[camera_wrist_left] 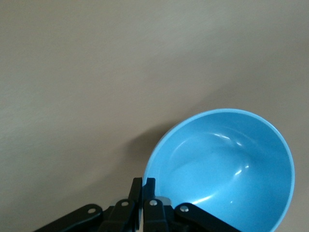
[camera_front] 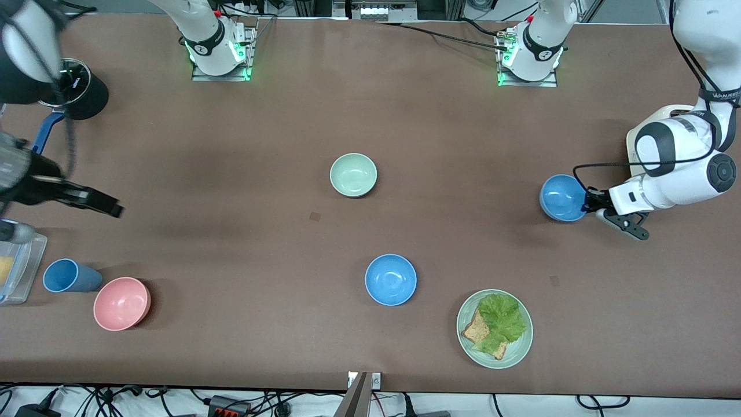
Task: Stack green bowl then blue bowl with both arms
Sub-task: 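Carry the blue bowl with the left gripper over the green bowl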
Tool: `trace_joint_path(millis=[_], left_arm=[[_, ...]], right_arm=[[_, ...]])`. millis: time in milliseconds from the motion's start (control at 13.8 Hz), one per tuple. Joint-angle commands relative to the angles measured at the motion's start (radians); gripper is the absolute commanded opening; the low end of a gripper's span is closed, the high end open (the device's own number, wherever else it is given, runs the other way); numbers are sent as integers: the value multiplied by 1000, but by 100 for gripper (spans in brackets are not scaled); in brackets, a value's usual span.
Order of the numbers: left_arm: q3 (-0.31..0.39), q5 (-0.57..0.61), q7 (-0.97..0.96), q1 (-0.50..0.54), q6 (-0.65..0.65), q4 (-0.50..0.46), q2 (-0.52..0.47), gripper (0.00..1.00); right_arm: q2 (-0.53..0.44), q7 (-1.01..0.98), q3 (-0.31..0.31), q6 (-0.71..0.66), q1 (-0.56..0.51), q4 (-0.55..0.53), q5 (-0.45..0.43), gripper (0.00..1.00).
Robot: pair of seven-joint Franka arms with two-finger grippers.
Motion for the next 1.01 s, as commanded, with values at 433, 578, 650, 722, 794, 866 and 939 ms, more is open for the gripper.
trace_joint_path(millis=[433, 578, 650, 722, 794, 866, 939], left_arm=[[-364, -36, -619, 5, -278, 115, -106, 1], [-481, -36, -928, 1, -268, 143, -98, 1], [-533, -36, -1073, -7, -262, 155, -92, 1], [-575, -35, -1189, -15, -242, 164, -85, 1], [-599, -35, -1287, -36, -211, 167, -74, 1], [-601, -33, -1382, -82, -174, 167, -57, 1], [-600, -22, -1468, -134, -141, 167, -45, 1]], right_arm=[[-133, -237, 144, 81, -188, -170, -112, 100], [-136, -240, 144, 78, -188, -182, -131, 100], [-143, -235, 146, 81, -188, -197, -128, 100], [-153, -228, 146, 87, -188, -223, -122, 100], [-174, -222, 146, 108, -188, -266, -120, 100], [-203, -222, 146, 148, -188, -321, -120, 100], [-234, -222, 144, 180, -188, -379, -120, 100]])
